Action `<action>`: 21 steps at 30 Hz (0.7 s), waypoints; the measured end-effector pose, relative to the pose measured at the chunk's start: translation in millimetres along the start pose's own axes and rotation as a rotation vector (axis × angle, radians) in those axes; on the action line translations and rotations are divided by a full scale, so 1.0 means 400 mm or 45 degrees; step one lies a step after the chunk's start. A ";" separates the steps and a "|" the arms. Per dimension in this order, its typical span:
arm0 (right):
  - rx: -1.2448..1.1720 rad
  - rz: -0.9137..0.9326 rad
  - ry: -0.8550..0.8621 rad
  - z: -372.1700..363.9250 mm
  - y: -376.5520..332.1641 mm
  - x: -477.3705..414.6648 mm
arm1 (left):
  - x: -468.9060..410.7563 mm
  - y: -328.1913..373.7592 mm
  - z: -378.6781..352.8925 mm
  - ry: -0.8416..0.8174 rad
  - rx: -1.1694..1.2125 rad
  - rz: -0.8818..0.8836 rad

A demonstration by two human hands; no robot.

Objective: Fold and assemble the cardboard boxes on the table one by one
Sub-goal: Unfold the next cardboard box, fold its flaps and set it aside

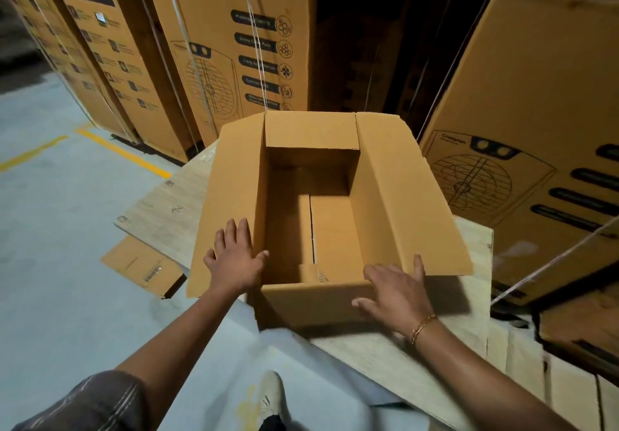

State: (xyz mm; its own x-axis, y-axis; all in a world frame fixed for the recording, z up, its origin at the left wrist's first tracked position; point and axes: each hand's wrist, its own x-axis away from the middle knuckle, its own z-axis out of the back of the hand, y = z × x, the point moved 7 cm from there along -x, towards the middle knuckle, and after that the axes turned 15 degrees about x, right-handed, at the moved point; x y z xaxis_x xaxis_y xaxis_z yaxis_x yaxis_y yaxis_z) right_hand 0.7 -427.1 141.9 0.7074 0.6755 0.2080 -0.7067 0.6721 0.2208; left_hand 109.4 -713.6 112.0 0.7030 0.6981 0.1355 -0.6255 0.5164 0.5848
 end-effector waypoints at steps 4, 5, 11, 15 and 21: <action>0.004 -0.116 0.157 -0.018 -0.001 -0.002 | 0.007 0.002 0.012 0.007 -0.110 0.011; 0.023 -0.115 0.138 -0.020 -0.004 0.000 | 0.008 0.002 0.017 0.002 -0.134 0.007; 0.068 -0.055 -0.087 0.004 -0.012 0.003 | -0.005 0.006 0.030 -0.055 -0.209 -0.046; -0.032 0.012 -0.253 0.025 0.003 -0.012 | -0.045 0.024 0.040 -0.039 -0.264 -0.107; -0.266 0.040 -0.272 0.106 -0.015 -0.201 | -0.248 0.103 0.039 -0.123 -0.350 -0.199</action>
State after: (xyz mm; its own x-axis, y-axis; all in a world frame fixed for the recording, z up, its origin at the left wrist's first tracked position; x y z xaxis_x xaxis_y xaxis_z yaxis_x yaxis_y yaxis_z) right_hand -51.3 -498.3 164.4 0.6557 0.6328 0.4120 -0.6992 0.7147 0.0151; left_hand 19.1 -769.5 135.2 0.8182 0.5565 0.1443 -0.5664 0.7371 0.3687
